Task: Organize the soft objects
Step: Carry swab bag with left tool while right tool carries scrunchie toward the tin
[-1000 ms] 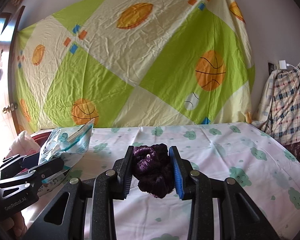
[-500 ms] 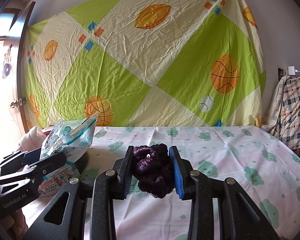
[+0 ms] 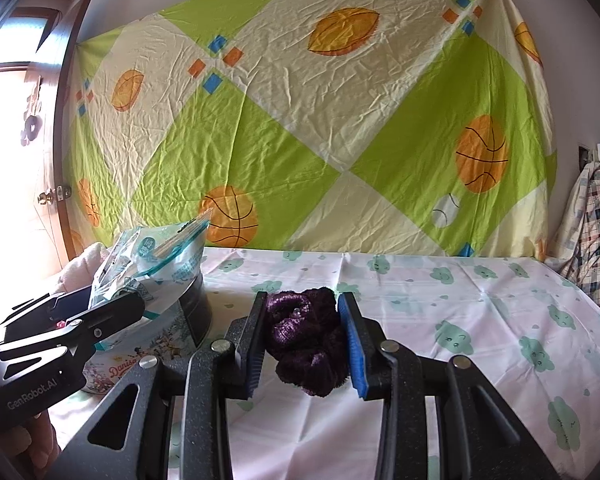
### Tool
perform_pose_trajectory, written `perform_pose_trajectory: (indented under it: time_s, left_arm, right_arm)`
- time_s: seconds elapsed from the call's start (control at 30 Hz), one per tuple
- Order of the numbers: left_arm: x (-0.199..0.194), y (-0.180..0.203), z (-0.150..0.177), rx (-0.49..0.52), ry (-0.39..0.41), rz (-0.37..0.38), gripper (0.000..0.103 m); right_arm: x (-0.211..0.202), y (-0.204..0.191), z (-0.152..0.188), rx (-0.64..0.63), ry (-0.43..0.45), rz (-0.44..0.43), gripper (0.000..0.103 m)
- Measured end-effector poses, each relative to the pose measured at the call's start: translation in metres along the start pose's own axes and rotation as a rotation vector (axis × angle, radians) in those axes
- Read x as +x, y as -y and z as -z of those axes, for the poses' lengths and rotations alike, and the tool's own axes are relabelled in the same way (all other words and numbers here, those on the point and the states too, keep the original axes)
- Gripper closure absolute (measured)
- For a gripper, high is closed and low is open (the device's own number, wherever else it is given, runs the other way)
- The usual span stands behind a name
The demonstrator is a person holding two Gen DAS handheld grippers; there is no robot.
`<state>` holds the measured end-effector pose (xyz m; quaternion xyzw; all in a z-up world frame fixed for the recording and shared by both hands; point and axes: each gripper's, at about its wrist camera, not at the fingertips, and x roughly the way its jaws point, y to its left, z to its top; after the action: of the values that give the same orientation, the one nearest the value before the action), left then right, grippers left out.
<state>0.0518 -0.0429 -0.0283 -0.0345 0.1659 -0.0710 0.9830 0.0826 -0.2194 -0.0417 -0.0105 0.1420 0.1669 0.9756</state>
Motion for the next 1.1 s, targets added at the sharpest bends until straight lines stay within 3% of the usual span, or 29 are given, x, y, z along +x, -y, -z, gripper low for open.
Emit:
perform_pose_trajectory:
  time_s: [1.1]
  left_arm:
    - [-0.041, -0.047, -0.014, -0.052, 0.06, -0.072, 0.06]
  right_arm:
    - [0.006, -0.046, -0.025, -0.039, 0.036, -0.113, 0.066]
